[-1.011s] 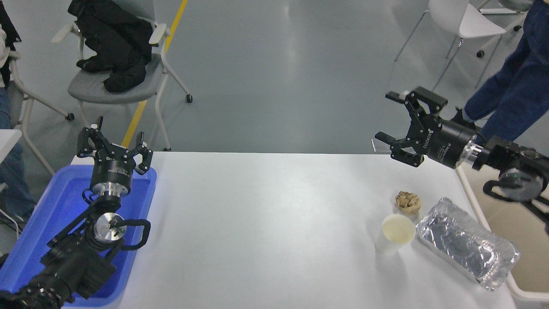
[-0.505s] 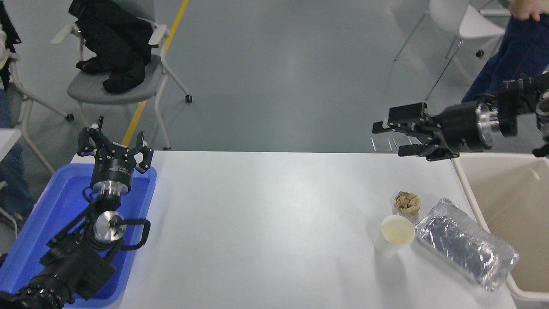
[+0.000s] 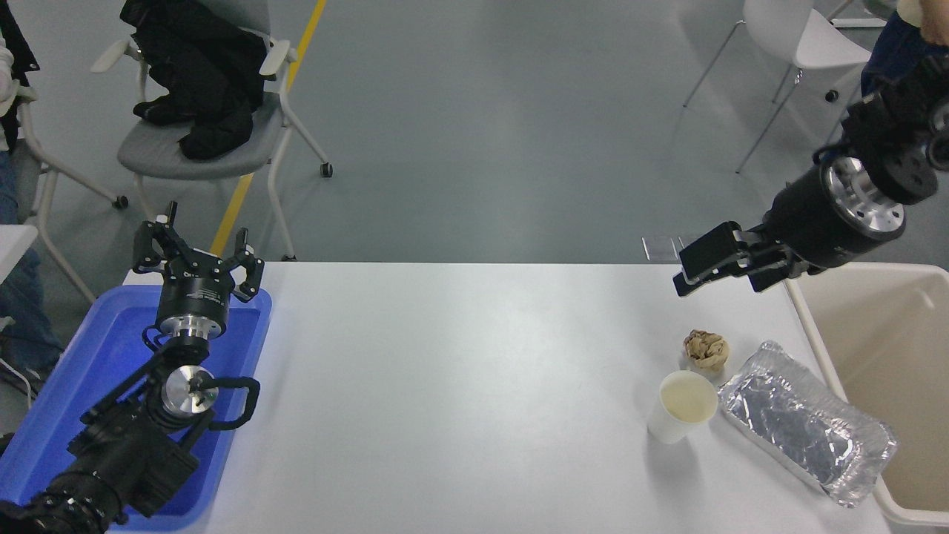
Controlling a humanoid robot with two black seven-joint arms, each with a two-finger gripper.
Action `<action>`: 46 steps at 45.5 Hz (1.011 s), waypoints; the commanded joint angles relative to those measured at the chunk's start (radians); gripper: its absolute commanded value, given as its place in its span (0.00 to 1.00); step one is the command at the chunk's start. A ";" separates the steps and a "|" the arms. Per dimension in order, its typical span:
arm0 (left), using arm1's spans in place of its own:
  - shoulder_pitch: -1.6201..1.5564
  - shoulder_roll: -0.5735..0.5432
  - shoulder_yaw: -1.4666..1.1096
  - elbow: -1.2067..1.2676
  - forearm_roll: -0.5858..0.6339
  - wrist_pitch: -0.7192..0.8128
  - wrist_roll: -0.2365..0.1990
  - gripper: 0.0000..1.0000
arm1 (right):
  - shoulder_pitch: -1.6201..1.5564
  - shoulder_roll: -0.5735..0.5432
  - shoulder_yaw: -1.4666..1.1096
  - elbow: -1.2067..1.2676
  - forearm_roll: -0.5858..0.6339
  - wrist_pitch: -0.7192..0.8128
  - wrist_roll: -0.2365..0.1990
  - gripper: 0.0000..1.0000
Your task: Pick up paper cup place in dustbin
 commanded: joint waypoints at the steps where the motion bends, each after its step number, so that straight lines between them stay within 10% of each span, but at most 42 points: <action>1: 0.000 0.000 0.000 0.000 0.001 0.000 0.000 0.99 | 0.149 0.067 -0.075 0.065 0.097 0.085 -0.002 1.00; 27: 0.000 0.000 -0.002 0.002 -0.001 0.000 -0.002 0.99 | 0.195 0.062 -0.114 0.090 0.143 0.085 0.000 1.00; 46: 0.000 0.000 -0.002 0.000 -0.001 0.000 -0.002 0.99 | -0.116 -0.028 -0.115 -0.087 -0.181 -0.169 -0.002 1.00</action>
